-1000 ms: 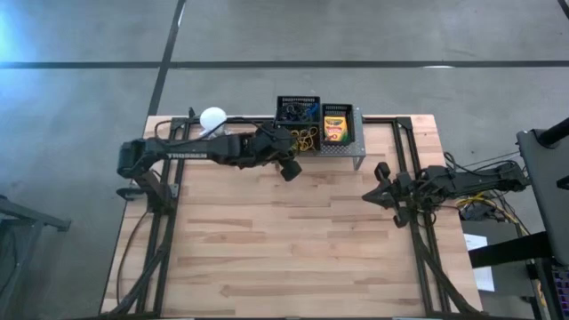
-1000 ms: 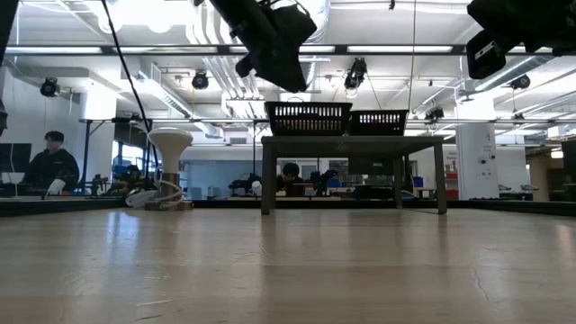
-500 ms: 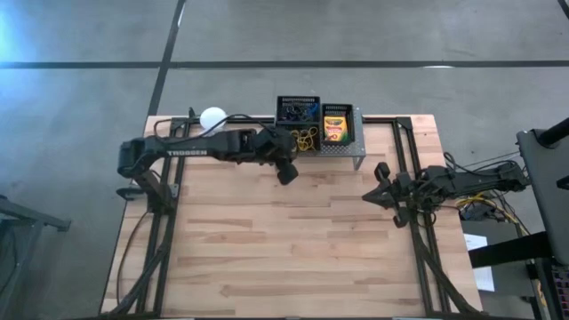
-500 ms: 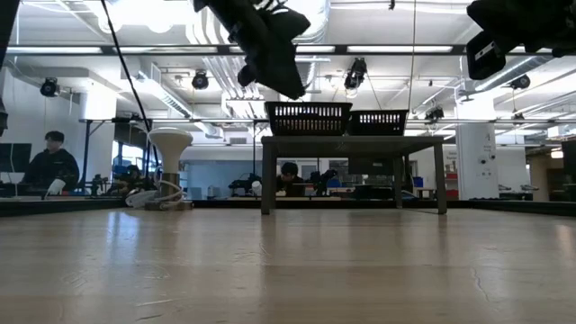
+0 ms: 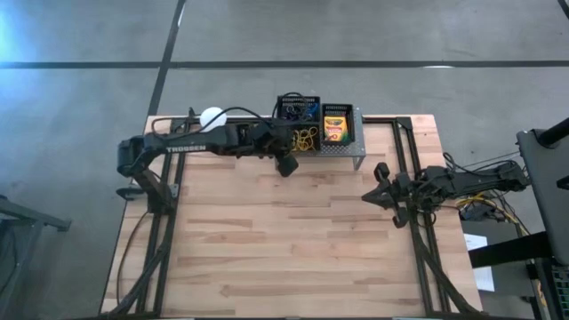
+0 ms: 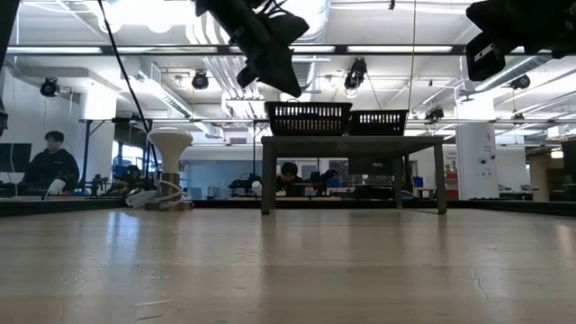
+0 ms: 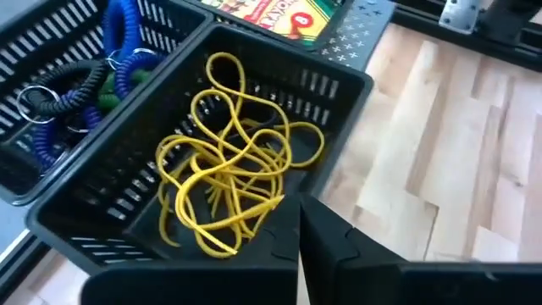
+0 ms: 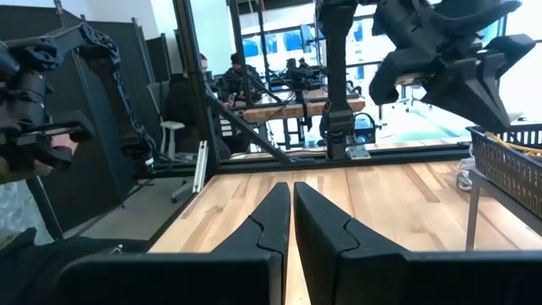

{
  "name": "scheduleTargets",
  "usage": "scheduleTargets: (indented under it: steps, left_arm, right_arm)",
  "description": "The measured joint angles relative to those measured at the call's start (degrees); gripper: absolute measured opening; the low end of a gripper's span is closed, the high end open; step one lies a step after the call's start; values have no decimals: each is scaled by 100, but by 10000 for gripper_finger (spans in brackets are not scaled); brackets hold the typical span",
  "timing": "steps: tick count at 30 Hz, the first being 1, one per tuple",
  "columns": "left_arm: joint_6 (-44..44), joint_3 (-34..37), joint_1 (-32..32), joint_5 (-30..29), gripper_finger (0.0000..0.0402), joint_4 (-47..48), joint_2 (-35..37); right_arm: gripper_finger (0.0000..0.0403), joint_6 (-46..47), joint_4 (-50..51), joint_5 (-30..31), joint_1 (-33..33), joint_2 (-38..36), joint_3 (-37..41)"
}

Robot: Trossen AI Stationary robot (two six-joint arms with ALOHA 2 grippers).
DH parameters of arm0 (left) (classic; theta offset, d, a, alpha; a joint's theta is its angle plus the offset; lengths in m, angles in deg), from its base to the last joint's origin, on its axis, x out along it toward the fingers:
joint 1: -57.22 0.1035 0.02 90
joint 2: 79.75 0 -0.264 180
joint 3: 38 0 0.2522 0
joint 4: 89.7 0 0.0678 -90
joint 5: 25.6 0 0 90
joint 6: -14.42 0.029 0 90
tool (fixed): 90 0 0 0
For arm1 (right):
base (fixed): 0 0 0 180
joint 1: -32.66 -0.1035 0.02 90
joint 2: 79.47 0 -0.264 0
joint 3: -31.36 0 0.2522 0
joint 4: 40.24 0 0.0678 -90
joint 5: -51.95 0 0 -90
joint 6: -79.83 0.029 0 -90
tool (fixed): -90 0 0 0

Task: Pick & Place Office Desk Supplies
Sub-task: Put the yellow rubber band into the bottom left black bin

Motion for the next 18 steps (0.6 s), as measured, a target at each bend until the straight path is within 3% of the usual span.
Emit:
scheduleTargets:
  steps: [14,18]
  left_arm:
    - [91,-18,49,24,1,19,66]
    - [7,-26,34,352,1,106,66]
  right_arm:
    - [18,-9,3,0,-2,4,9]
    - [18,-11,4,0,-1,4,9]
